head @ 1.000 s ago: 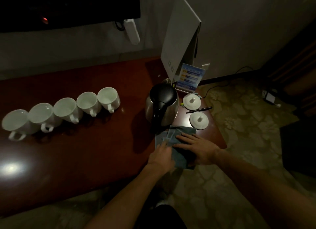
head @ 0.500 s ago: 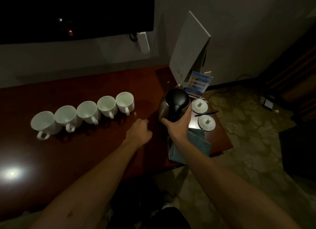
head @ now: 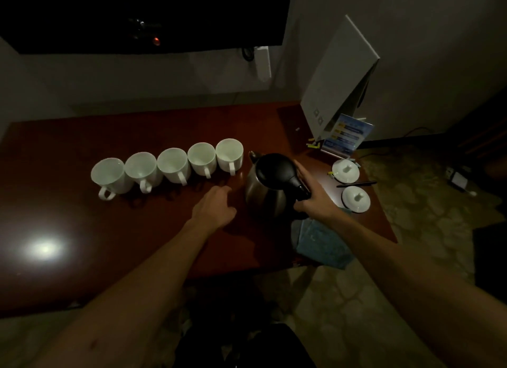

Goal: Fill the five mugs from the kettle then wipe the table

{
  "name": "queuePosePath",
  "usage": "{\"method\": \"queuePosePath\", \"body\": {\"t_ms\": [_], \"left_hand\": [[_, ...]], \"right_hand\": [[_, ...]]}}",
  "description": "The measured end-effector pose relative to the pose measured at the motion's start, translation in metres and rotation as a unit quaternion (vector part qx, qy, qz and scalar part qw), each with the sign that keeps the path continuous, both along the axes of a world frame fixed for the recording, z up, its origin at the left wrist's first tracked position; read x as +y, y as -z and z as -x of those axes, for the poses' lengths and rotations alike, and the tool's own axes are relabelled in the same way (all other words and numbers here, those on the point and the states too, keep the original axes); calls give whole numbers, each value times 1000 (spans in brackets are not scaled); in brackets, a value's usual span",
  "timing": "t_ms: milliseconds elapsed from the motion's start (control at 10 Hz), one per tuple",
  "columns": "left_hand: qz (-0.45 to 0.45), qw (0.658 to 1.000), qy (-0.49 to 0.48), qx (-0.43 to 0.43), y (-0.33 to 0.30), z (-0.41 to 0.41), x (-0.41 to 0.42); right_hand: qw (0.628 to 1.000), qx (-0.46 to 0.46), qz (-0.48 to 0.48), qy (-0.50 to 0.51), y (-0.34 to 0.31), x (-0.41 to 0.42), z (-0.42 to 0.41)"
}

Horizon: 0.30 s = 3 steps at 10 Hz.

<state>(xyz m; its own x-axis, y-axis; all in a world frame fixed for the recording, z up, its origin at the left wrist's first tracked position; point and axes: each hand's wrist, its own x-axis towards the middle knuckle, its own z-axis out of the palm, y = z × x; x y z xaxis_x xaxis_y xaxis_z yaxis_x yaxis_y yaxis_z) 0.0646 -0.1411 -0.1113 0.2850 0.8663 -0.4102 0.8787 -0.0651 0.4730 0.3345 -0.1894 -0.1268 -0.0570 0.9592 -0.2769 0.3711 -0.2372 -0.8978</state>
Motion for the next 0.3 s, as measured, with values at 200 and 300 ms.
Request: {"method": "queuePosePath", "body": {"t_ms": [200,300], "left_hand": [[12,998,33,44,-13,4,-3],[31,996,62,58,-32,7,3]], "right_hand": [[997,-37,37,-63,-16,2,-13],[992,-61,62,-94,-31,3,-10]]}}
